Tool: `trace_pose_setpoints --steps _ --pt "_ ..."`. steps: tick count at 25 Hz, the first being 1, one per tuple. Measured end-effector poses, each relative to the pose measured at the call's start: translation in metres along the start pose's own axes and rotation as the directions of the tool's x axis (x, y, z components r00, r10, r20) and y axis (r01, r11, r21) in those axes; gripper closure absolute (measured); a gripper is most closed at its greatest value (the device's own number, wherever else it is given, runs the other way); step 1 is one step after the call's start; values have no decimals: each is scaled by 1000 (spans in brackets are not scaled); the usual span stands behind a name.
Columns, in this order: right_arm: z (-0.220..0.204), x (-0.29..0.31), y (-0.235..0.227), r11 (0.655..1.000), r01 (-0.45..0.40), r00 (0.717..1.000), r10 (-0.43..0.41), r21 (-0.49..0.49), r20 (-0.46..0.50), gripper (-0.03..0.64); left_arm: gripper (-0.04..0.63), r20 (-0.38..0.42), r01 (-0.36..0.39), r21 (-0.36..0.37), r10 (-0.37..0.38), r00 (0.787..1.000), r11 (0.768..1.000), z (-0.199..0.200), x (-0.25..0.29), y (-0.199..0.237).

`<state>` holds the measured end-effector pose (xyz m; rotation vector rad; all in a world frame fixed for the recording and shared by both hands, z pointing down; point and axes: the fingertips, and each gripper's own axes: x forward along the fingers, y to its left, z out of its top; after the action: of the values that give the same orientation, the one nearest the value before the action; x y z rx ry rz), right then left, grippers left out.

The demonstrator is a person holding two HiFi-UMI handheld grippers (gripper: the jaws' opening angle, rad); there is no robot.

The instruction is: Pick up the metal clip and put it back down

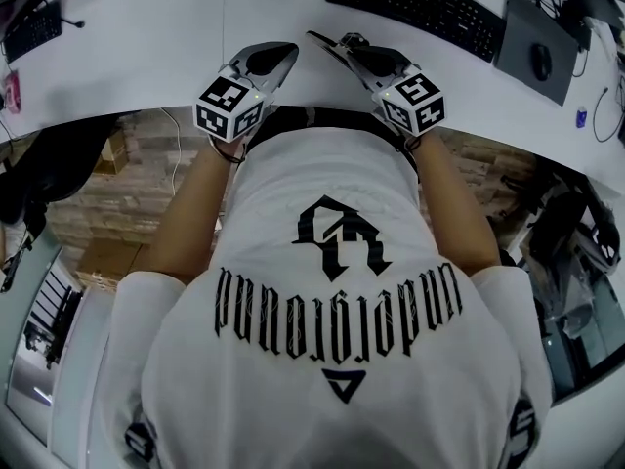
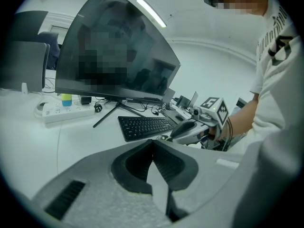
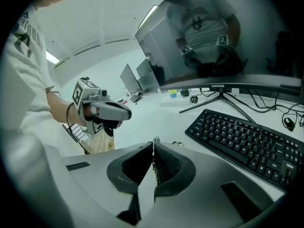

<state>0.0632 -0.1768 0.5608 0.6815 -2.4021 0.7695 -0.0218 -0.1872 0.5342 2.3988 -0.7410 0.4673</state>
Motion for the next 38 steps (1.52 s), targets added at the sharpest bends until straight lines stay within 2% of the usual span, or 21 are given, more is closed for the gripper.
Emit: trace_pose_setpoints --steps 8,21,38 --pt "-18 23 -9 998 -55 998 55 14 -40 597 583 -37 -15 -31 14 999 999 -14 18 11" --pt "-26 43 -25 995 -84 995 86 58 -42 597 583 -74 5 -44 -9 997 999 -24 36 9" --pt "-36 52 -51 994 -68 996 73 80 -58 594 583 -86 6 -63 -11 996 998 -26 52 6"
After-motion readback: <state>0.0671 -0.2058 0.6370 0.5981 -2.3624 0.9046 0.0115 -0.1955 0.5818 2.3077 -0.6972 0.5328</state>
